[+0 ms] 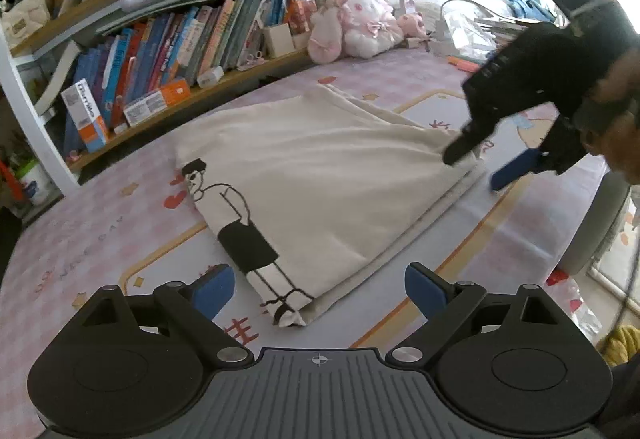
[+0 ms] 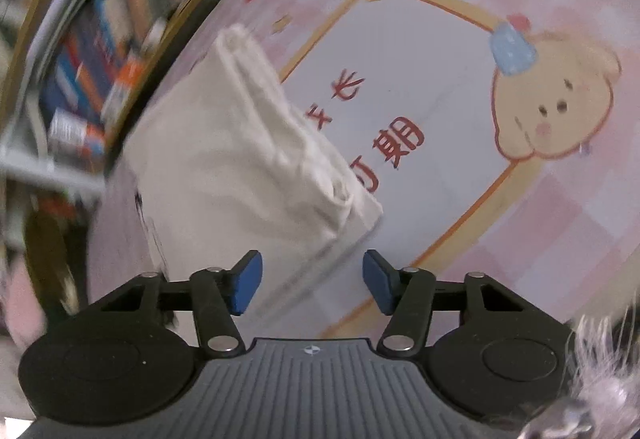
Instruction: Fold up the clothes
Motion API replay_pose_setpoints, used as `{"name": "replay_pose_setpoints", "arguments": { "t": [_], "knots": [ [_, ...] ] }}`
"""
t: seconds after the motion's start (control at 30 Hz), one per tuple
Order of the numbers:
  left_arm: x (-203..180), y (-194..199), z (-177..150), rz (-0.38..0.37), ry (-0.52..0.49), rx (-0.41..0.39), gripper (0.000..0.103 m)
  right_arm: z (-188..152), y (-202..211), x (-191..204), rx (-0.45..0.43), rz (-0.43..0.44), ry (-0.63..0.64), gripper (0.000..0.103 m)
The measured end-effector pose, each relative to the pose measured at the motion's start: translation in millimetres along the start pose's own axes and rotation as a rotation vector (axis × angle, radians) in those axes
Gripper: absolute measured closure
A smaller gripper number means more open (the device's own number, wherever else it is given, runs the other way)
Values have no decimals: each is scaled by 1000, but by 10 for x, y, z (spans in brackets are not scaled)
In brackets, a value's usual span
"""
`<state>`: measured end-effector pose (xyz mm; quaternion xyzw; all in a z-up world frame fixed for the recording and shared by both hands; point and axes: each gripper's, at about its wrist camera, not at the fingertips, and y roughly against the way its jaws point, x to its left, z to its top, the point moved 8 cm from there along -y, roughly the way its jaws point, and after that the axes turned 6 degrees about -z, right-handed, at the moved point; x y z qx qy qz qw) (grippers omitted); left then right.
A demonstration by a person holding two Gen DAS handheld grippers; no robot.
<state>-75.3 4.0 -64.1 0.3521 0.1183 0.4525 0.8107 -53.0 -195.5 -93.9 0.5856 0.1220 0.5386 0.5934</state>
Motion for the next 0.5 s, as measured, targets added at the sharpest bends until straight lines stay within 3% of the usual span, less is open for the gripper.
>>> {"name": "replay_pose_setpoints", "arguments": {
  "t": [0.13,0.2,0.3,0.5],
  "knots": [
    [-41,-73,30,-16,-11,4,9,76,-18,-17,-6,30,-88,60],
    [-66,-91,49,-13,-33,-6,9,115,-26,-26,-10,45,-132,84],
    [-103,-118,76,-9,-65,-22,9,174,-39,-41,-14,67,-199,92],
    [-189,-325,100,17,-178,-8,9,297,131,85,-40,158,-230,94]
  ]
}}
